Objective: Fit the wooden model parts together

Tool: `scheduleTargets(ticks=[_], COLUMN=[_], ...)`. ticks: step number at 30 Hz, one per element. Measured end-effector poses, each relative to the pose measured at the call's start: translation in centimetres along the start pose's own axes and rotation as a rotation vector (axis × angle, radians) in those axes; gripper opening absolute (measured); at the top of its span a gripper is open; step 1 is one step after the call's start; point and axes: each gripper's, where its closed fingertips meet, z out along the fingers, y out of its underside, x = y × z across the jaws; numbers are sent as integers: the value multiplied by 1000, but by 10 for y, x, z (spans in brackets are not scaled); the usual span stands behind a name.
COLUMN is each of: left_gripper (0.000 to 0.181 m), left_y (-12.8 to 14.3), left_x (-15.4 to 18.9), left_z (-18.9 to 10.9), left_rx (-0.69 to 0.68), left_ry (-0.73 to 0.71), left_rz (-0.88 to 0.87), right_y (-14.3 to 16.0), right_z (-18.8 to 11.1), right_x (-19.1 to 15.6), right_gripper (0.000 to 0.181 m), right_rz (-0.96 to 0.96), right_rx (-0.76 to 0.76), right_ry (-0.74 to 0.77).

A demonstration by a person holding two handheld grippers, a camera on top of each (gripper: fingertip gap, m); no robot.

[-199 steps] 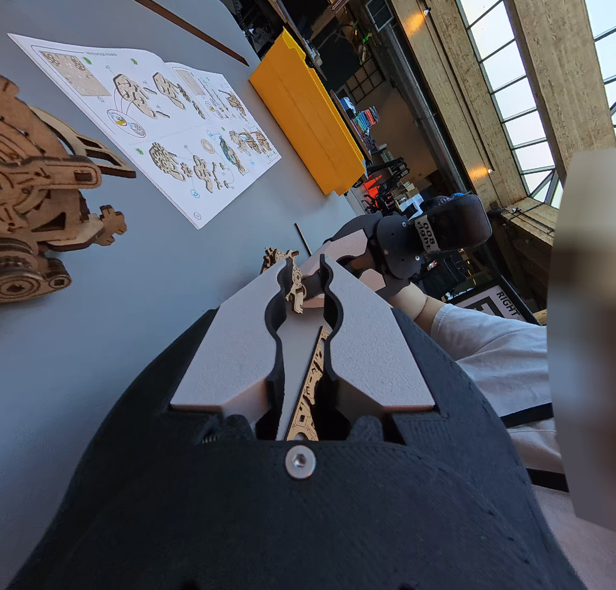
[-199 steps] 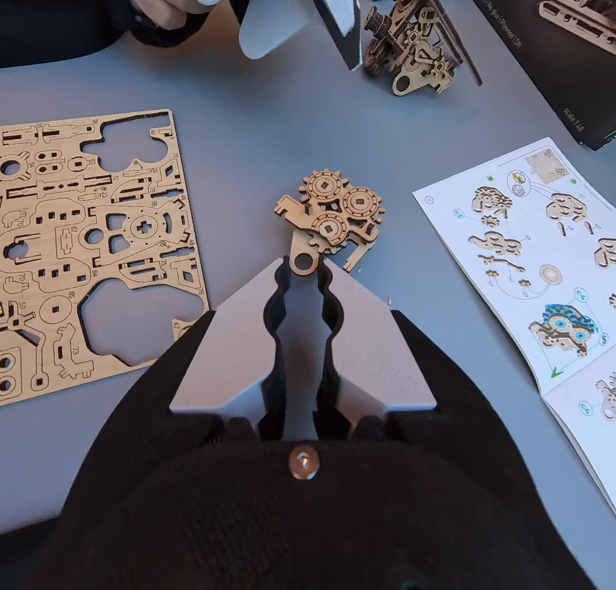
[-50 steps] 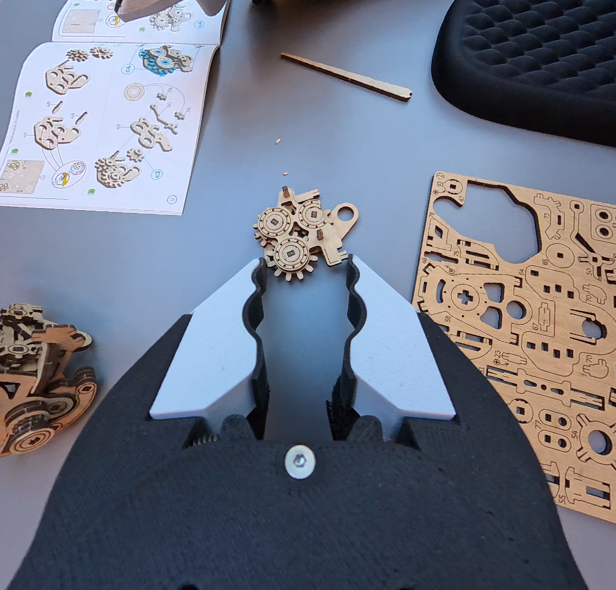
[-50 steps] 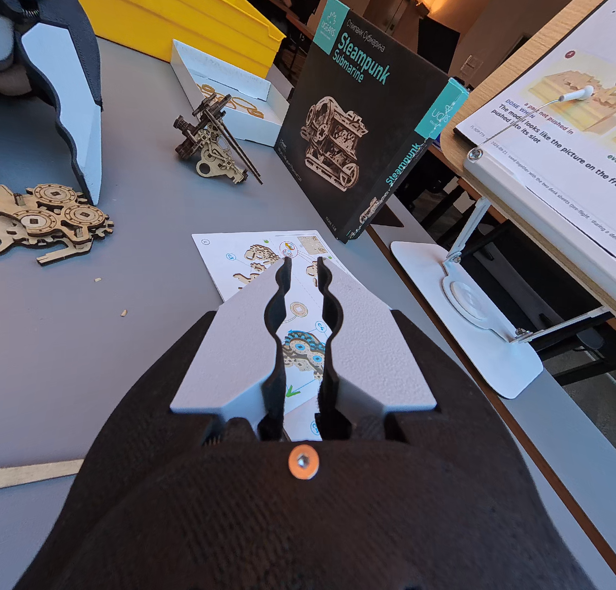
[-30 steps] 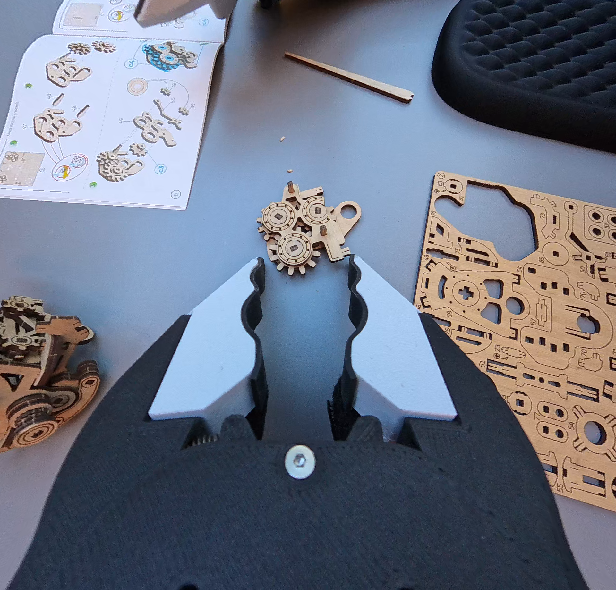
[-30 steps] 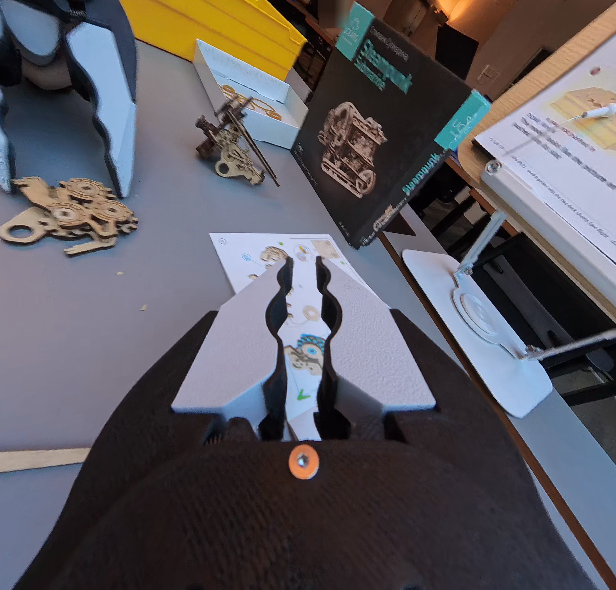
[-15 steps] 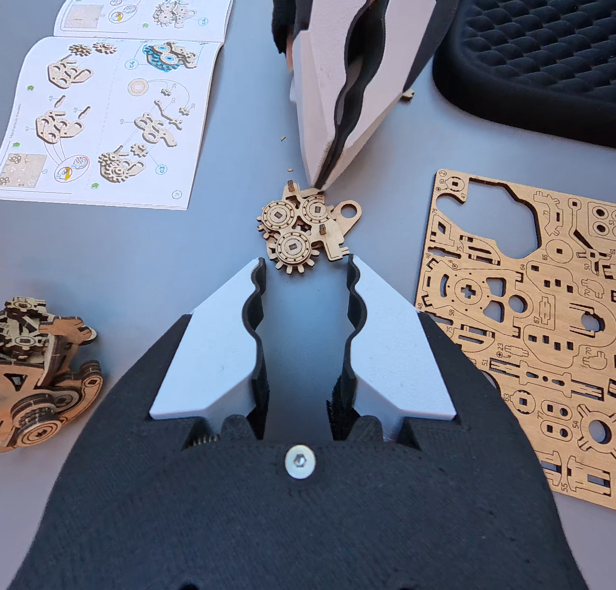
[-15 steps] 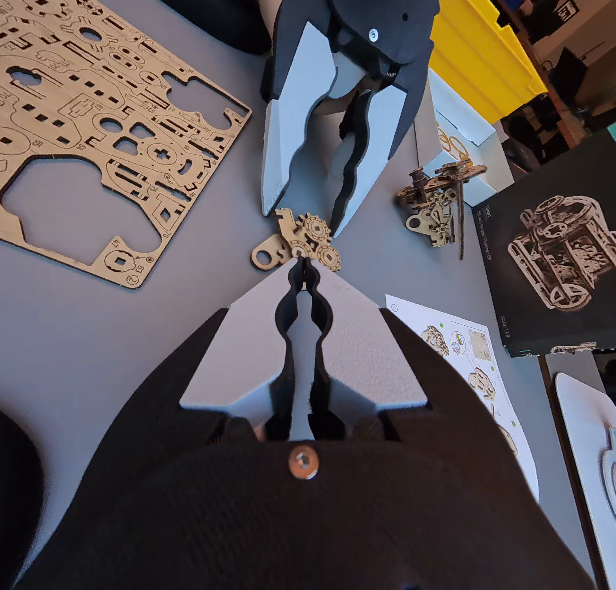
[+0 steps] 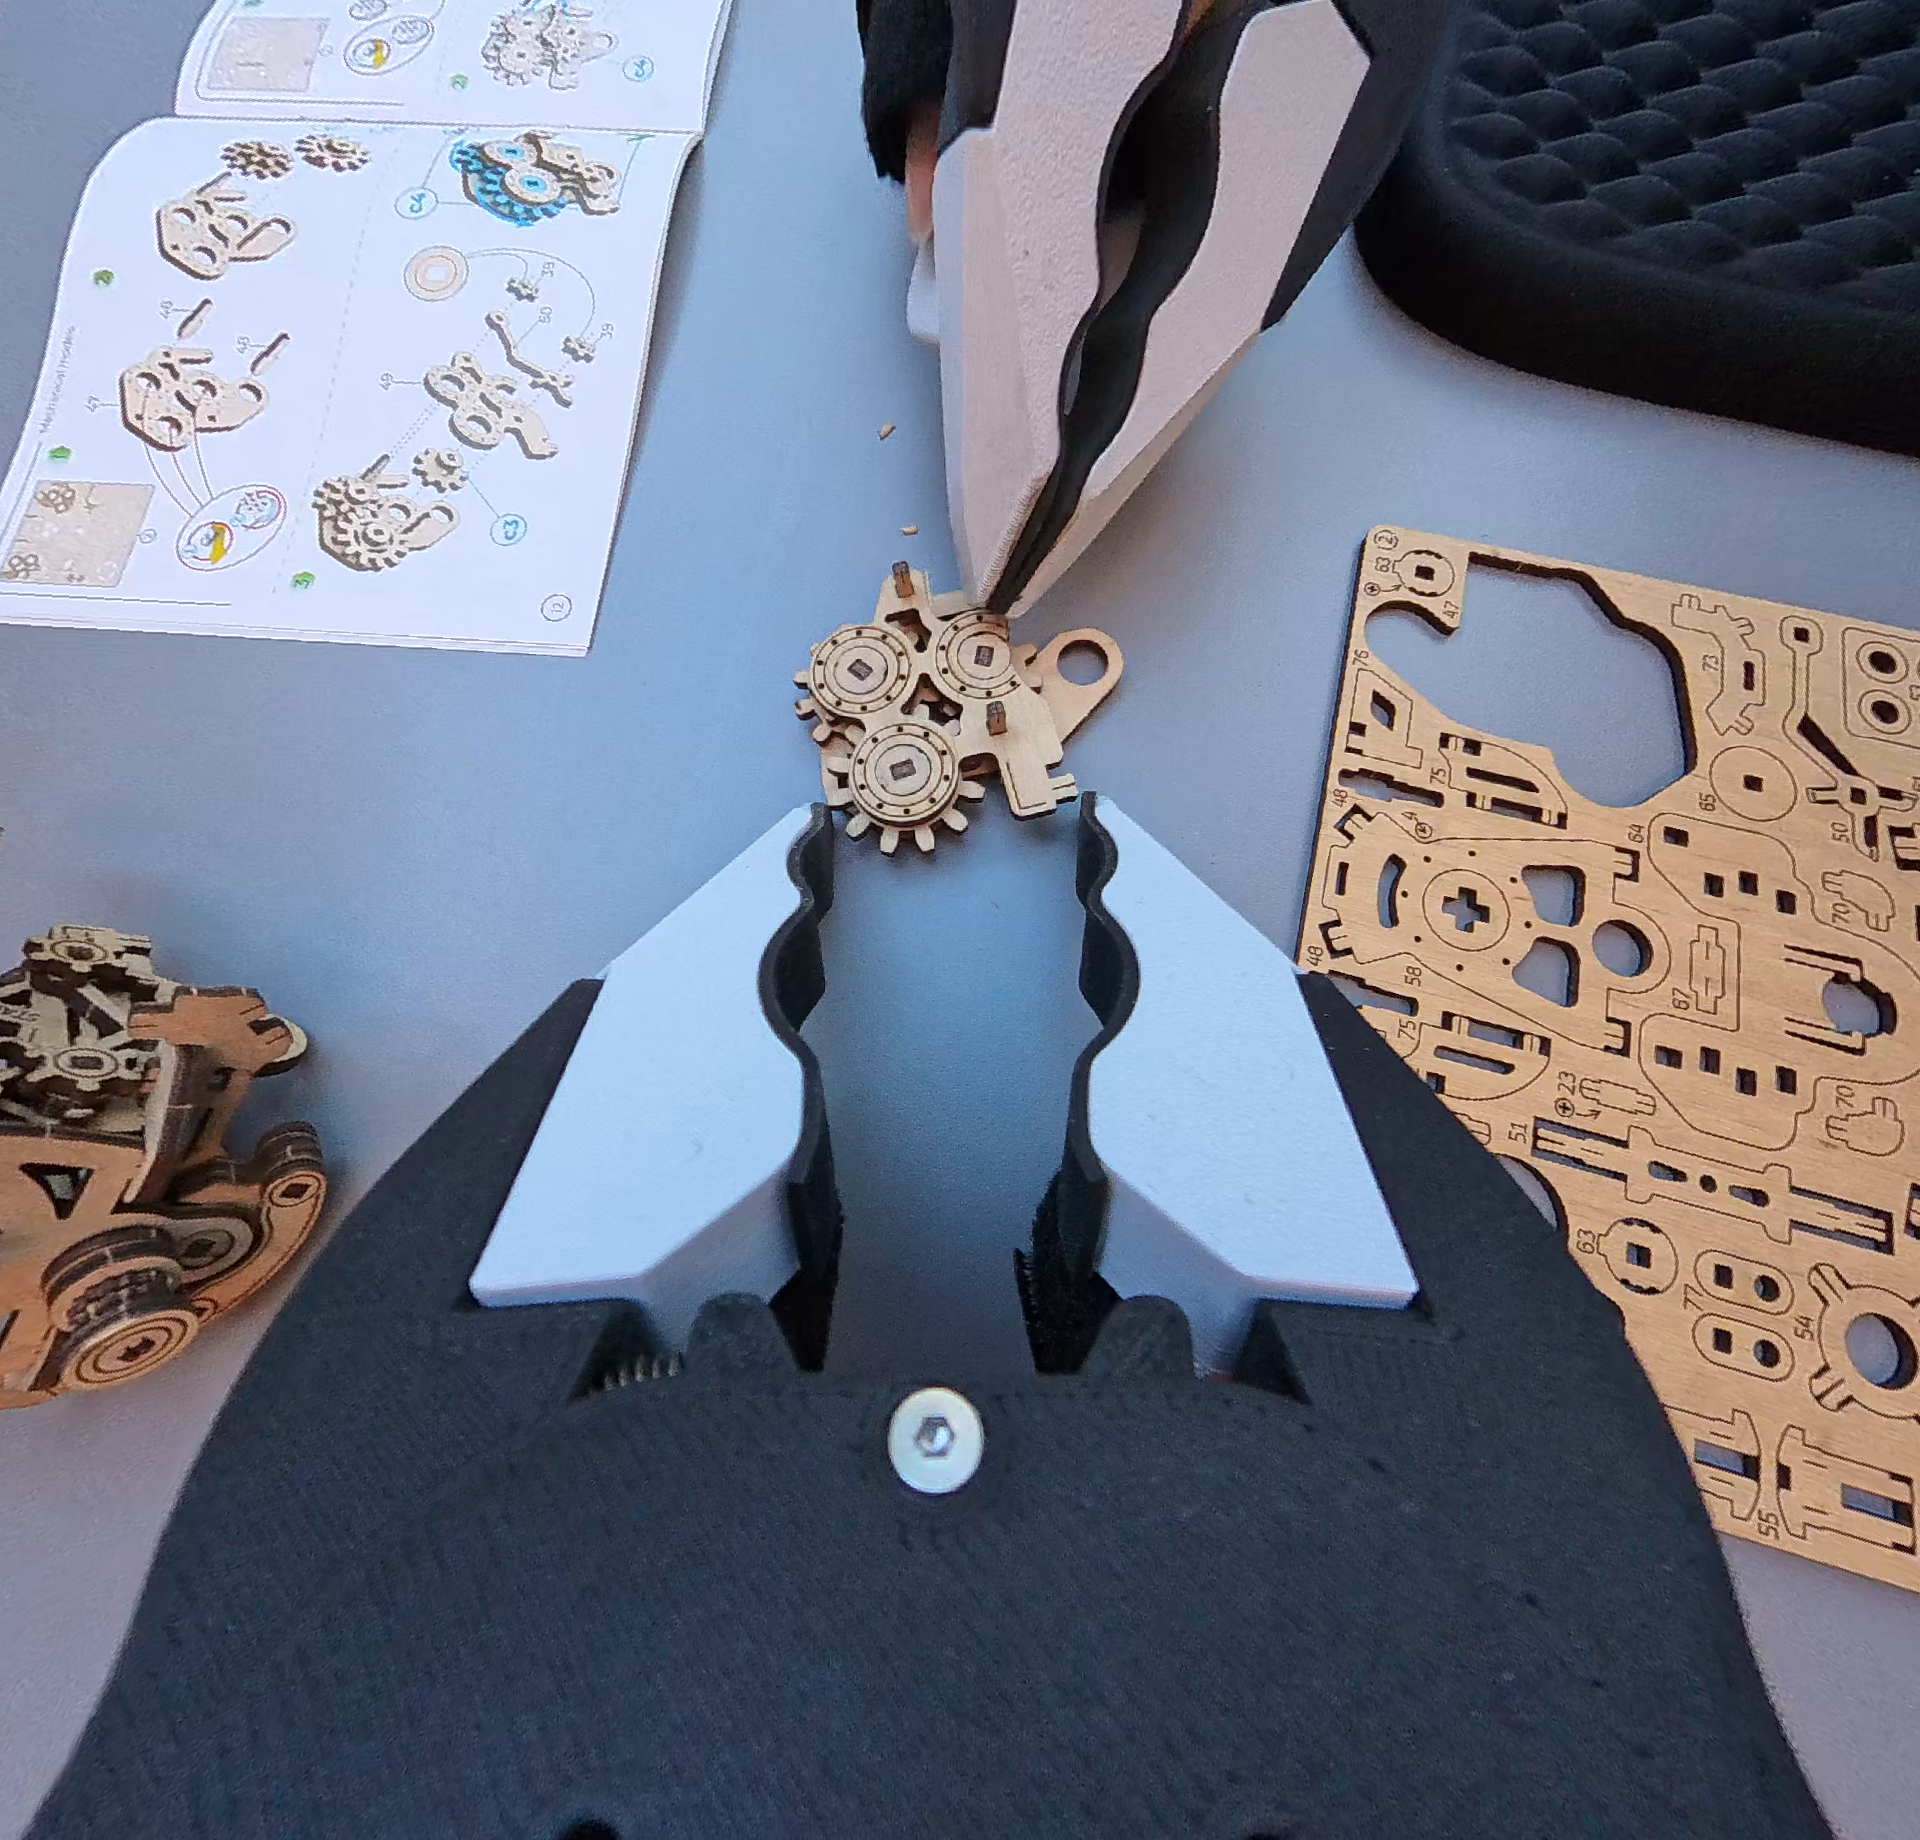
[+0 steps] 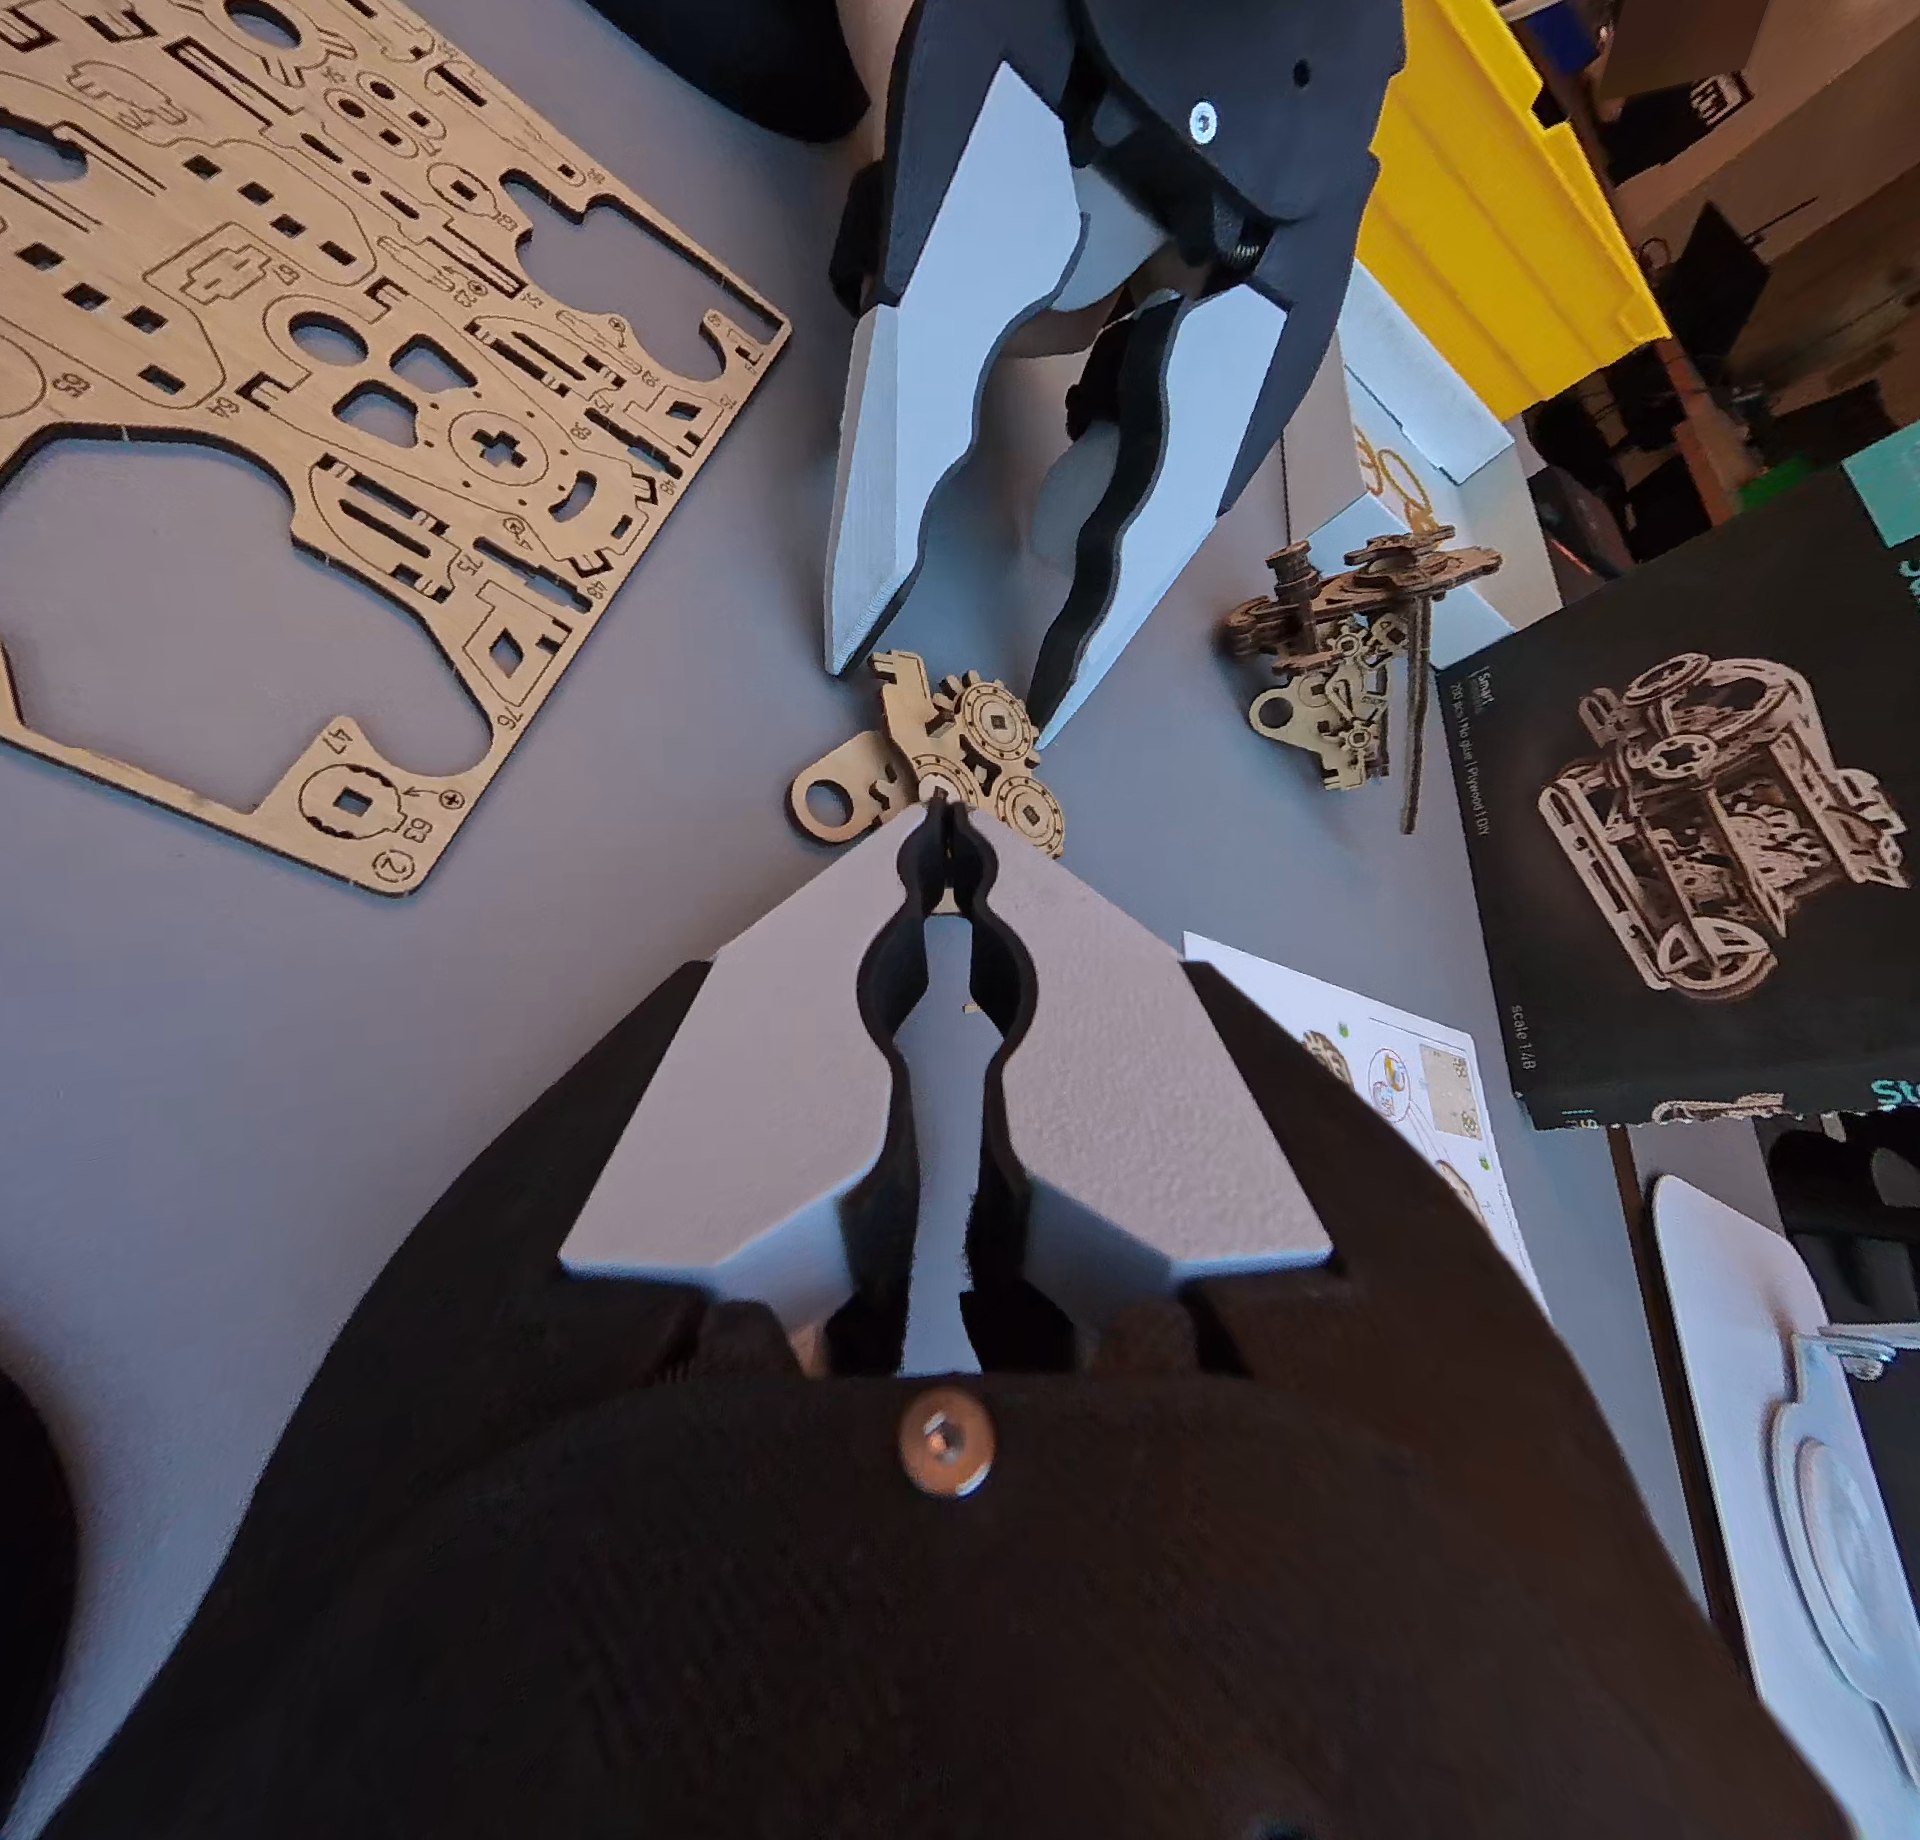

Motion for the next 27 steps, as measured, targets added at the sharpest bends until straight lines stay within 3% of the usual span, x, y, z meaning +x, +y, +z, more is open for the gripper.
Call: scheduleTargets(ticks=[11,14,19,27], left_gripper=[49,61,45,45], left_y=[0,-3,-2,-4], left_x=[-1,1,0,0], left_z=[0,0,2,-1], left_rx=[3,13,5,22], left_ry=[0,3,1,41], left_rz=[-3,2,1,-89], right_y=[-1,2,7,6], right_z=[-10,-11,-7,-8], right_x=[12,17,13,3], right_gripper=[1,23,27,26], right_rz=[40,90,70,-4], right_rx=[66,71,36,36], right_ry=[29,20,-8,-30])
